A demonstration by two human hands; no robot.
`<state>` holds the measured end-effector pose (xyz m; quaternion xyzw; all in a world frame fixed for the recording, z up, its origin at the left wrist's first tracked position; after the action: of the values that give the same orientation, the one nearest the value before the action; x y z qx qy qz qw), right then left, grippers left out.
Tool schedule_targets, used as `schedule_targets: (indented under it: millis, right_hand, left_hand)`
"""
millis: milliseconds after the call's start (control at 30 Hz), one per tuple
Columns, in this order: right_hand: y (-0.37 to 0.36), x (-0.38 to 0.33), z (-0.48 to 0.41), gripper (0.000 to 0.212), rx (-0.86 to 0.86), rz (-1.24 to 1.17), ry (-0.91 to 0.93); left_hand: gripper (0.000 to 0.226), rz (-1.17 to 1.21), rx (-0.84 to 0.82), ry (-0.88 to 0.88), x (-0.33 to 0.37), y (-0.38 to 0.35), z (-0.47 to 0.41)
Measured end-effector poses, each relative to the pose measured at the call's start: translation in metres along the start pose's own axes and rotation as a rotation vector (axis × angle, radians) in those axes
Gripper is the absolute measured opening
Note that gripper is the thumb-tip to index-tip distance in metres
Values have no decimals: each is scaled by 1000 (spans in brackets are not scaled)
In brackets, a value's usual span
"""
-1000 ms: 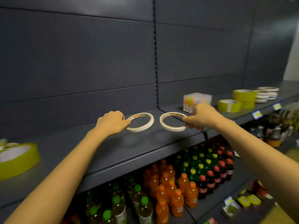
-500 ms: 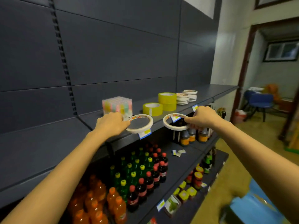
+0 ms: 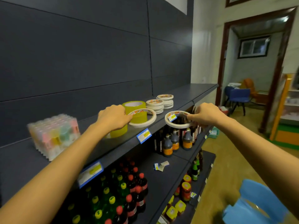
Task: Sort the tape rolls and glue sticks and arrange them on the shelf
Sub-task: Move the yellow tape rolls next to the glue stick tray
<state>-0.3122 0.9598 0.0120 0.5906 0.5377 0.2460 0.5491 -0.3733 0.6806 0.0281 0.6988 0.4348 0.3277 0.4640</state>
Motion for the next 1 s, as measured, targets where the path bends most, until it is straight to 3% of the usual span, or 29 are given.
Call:
schedule_targets:
  millis: [200,600,867,1000]
  right_hand:
    - [-1,24,-94,49,-28,-30,-4]
    - [-30,38,-241,46,-61,-131,161]
    - [-47,25,-330,45,-159,-125,390]
    - [-59,15,-358,45,-199,-126,497]
  left_hand:
    - [35,34,0,-19,24,-26,-99]
    - [25,-76,2,134,41,-62,-214]
    - [33,-177,-142,324,56,-79,-252]
    - [22,-203,-229,416,62,-92,-260]
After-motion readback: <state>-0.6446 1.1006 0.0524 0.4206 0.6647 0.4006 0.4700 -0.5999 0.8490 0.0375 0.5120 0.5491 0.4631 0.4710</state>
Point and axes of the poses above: each hand's wrist, its own z-axis away from the middle knuckle, its own y-axis out of the back of the hand, x = y × z, the point moved 1 cm from there along -z, towards the middle knuckle, and after that the axes turned 5 degrees about -y, right-handed, at the moved point
